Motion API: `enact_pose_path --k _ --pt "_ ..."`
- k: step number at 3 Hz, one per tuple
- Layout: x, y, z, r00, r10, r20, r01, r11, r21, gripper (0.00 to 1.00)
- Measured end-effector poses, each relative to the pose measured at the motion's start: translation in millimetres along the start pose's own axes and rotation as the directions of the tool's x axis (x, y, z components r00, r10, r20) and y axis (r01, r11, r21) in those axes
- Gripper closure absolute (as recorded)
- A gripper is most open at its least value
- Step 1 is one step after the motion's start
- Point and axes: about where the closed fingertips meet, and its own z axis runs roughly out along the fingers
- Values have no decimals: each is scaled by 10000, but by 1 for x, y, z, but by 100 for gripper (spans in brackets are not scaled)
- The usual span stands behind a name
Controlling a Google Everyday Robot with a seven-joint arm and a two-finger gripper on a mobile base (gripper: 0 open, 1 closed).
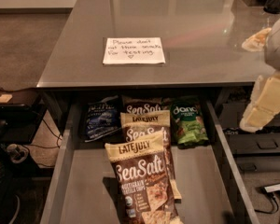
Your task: Pick brown chip bag from top drawer and place on counter
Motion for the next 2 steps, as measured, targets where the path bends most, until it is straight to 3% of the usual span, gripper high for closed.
enact_pose_path --k 2 --pt "-25 41 70 9825 299 1838 -88 9933 -1150 0"
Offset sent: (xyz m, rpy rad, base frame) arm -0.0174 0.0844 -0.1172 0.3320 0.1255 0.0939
